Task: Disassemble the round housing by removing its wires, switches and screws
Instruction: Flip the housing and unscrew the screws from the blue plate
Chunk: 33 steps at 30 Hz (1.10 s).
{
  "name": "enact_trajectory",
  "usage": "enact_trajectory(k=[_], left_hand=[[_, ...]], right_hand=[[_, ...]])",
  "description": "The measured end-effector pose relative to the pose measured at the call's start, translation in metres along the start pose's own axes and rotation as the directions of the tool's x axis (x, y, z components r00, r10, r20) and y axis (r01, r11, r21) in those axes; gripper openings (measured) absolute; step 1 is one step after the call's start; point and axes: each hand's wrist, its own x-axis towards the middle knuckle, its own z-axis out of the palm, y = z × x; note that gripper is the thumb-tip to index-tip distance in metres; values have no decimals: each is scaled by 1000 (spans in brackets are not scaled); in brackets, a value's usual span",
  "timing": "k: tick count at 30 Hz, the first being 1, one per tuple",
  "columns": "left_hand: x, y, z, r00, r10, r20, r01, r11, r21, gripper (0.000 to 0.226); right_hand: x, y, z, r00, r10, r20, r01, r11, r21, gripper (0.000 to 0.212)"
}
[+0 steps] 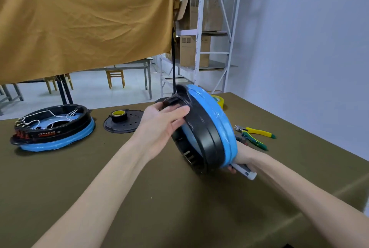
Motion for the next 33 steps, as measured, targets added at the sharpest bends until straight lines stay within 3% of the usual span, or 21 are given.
enact_trajectory(k=[2,3,5,7,9,11,16,18,21,23,26,29,31,33], left_hand=[[6,6,9,999,-5,-51,6,1000,22,30],[8,8,14,996,-5,-91,8,999,39,33],[12,9,25,981,29,-190,-5,992,125,55],[16,6,35,961,91,-260,-23,968,251,98],[20,0,39,959,135,-249,-53,949,312,121],[22,-6,41,966,155,-207,-83,943,321,113],[12,-33,38,974,157,-160,-82,913,400,81],[9,-39,40,987,118,-105,-63,904,423,58],[10,-36,40,980,169,-108,-103,886,452,32],[12,-34,33,972,173,-160,-100,918,383,37],[11,-38,16,990,20,-136,-9,996,86,32],[7,-50,-6,985,-142,-101,124,977,-172,27],[6,-58,-23,956,-257,-139,217,943,-253,31],[5,-65,-43,913,-354,-201,286,909,-304,28]], right_hand=[[-2,-7,-4,986,-28,-164,48,991,121,29],[-3,-12,-7,978,-17,-208,78,954,288,23],[-9,-21,-19,981,-58,-187,155,813,561,33],[-15,-25,-32,965,-171,-197,252,807,534,46],[-21,-27,-39,907,-324,-267,394,878,271,32],[-23,-29,-40,874,-380,-303,437,887,149,19],[-19,-26,-37,875,-353,-332,438,870,227,24],[-18,-29,-33,856,-366,-366,463,857,227,28],[-18,-43,-25,793,-441,-420,557,803,209,19],[-19,-57,-22,722,-514,-463,607,792,68,24],[-21,-78,-19,667,-602,-438,500,798,-337,49],[-27,-89,-11,707,-620,-342,457,768,-449,44],[-30,-88,-9,798,-529,-290,433,836,-336,34],[-31,-84,-14,921,-341,-188,308,933,-186,35]])
